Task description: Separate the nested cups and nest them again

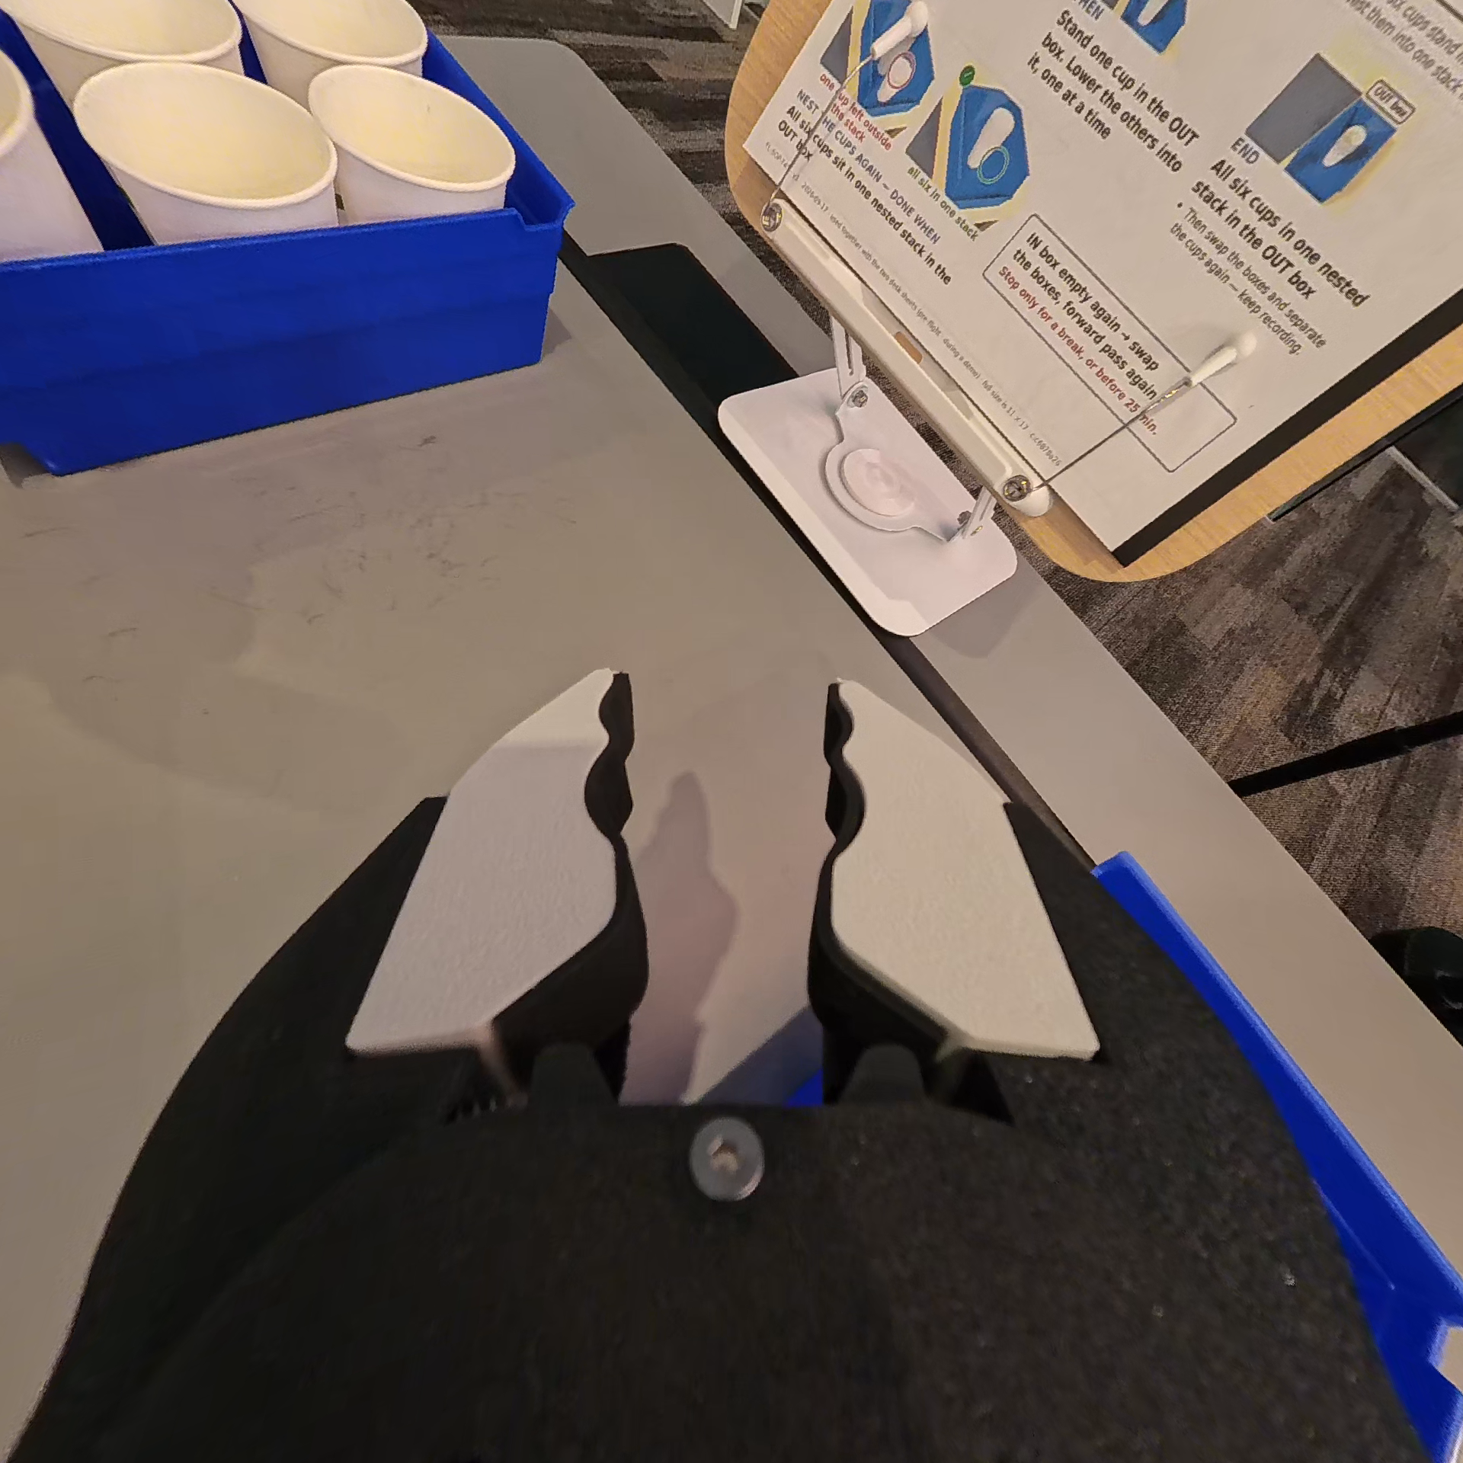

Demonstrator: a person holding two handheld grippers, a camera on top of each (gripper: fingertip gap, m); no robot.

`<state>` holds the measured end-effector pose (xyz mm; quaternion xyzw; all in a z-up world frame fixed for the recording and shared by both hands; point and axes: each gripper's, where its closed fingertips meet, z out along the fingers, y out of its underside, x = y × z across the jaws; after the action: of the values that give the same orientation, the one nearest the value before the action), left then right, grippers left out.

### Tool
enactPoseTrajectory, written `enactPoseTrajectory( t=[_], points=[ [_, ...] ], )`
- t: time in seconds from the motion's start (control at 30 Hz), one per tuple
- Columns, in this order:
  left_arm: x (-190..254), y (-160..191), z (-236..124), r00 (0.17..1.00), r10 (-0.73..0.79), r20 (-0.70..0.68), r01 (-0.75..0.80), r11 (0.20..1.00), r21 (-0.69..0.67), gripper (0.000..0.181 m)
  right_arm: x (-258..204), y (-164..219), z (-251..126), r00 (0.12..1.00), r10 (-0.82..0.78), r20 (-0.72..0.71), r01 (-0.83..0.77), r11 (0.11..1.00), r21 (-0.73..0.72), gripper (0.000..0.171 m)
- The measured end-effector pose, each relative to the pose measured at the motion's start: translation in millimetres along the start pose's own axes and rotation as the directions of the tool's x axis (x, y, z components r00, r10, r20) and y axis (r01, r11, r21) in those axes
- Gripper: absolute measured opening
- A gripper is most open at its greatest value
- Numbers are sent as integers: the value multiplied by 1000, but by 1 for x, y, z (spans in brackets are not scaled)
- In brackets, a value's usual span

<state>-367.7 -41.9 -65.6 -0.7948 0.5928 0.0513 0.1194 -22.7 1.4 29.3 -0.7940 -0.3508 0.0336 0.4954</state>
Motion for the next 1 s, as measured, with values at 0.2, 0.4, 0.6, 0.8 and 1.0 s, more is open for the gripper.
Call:
enactPoseTrajectory(
  t=[0.2,0.4,0.6,0.8,1.0],
  points=[
    [0,-18,-63,999,26,30,-28,994,101,0,-4,-2,2,1000,-25,4,25,1000,5,46],
    [28,-74,-128,983,177,47,-182,918,353,0,-59,-34,-4,955,-121,271,61,974,220,48],
    [71,-149,-137,926,335,174,-375,758,534,0,-132,-56,-28,817,-320,479,115,905,410,75],
    [93,-192,-107,881,437,182,-458,685,568,0,-129,-64,-26,840,-294,457,74,895,440,84],
    [111,-207,-88,838,532,120,-476,606,637,0,-134,-49,-15,814,-334,475,142,908,395,85]
  ],
)
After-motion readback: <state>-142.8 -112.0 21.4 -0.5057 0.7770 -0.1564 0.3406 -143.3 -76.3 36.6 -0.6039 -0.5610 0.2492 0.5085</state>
